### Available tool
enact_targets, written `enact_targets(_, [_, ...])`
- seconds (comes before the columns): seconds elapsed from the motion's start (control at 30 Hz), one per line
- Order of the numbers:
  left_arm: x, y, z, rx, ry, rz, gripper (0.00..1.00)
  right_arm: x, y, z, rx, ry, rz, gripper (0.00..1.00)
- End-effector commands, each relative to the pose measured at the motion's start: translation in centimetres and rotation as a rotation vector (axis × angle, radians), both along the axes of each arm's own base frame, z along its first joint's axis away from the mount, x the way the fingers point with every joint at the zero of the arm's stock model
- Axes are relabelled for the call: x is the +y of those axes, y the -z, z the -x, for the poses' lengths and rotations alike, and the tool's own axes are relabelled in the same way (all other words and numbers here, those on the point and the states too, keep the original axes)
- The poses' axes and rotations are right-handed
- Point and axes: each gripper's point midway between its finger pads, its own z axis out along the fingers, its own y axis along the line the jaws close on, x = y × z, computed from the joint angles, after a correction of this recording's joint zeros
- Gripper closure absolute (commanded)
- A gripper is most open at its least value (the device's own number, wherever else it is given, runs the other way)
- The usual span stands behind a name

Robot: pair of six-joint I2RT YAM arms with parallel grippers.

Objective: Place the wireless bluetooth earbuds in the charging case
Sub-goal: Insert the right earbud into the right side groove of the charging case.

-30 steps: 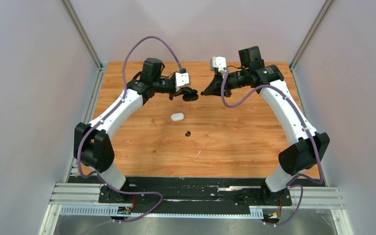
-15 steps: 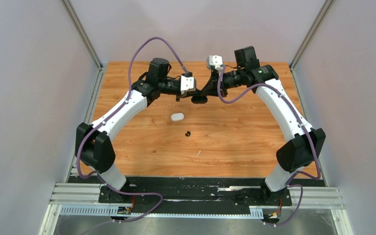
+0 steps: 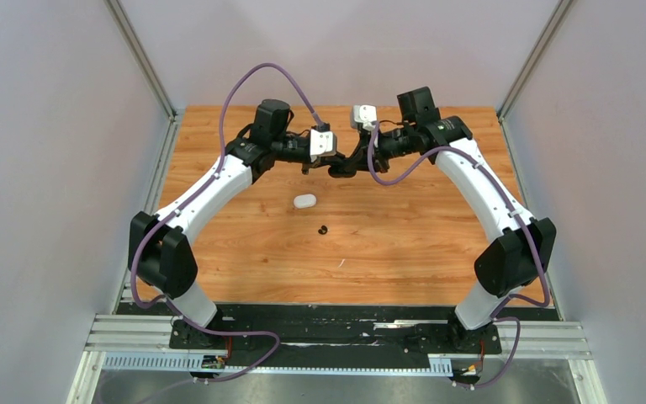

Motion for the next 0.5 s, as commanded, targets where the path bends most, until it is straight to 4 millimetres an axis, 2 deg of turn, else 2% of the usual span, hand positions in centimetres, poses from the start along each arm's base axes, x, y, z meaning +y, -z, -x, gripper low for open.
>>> enact_targets(0.0, [-0.09,-3.7,0.34,-0.084,0.003,0.045,1.0,0.0,-0.88,0.1,-0.071,-0.01,-0.003,1.0])
enact_targets(0.47, [0.12,-3.28,0.0,-0.095,-0.011,0.024,1.0,-0.46,-0.51,-0.09,-0.087,0.009,0.027,1.0])
